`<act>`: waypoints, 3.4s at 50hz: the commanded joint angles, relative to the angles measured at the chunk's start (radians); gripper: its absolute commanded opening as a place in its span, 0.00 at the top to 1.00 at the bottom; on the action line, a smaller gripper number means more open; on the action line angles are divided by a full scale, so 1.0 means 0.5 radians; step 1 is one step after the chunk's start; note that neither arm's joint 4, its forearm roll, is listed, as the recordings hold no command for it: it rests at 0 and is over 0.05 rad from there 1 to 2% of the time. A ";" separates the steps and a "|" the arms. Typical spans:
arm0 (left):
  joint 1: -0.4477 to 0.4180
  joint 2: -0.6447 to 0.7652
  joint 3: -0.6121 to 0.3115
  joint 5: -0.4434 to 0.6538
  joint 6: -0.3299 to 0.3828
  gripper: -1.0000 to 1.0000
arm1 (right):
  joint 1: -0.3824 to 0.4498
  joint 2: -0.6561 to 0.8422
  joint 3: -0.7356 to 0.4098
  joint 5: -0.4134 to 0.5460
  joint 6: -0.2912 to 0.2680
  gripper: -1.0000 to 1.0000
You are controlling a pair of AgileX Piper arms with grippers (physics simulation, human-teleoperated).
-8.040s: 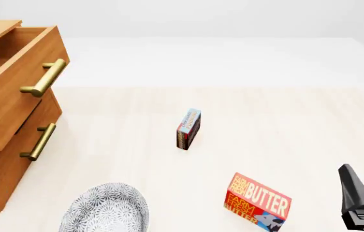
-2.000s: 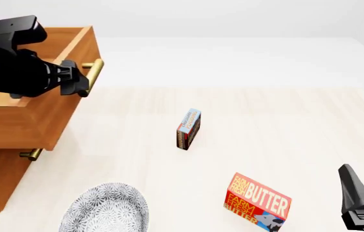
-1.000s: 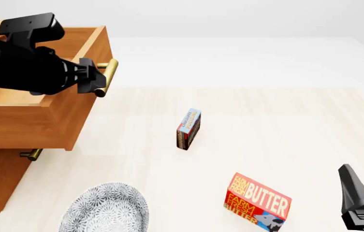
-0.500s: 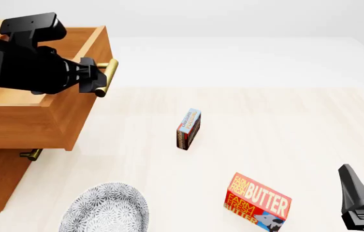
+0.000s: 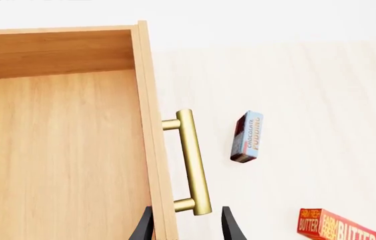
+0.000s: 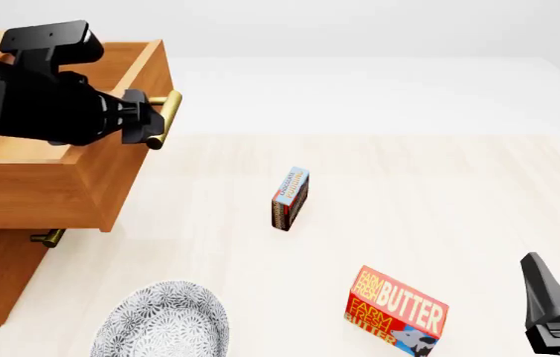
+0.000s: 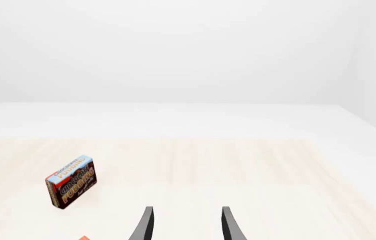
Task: Put the chocolate pudding in the top drawer of the cabinet and close it.
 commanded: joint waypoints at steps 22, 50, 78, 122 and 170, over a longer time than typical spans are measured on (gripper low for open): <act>-0.157 -0.196 -0.434 0.105 0.372 0.00 | 0.000 0.000 0.000 0.000 0.000 0.00; -0.279 -0.630 -0.044 -0.143 0.678 0.00 | 0.000 0.000 0.000 0.000 0.000 0.00; -0.587 -1.040 0.772 -0.745 0.812 0.00 | 0.000 0.000 0.000 0.000 0.000 0.00; -1.164 -0.737 1.104 -1.468 0.742 0.00 | 0.000 0.000 0.000 0.000 0.000 0.00; -1.212 -0.332 1.501 -2.496 0.505 0.00 | 0.000 0.000 0.000 0.000 0.000 0.00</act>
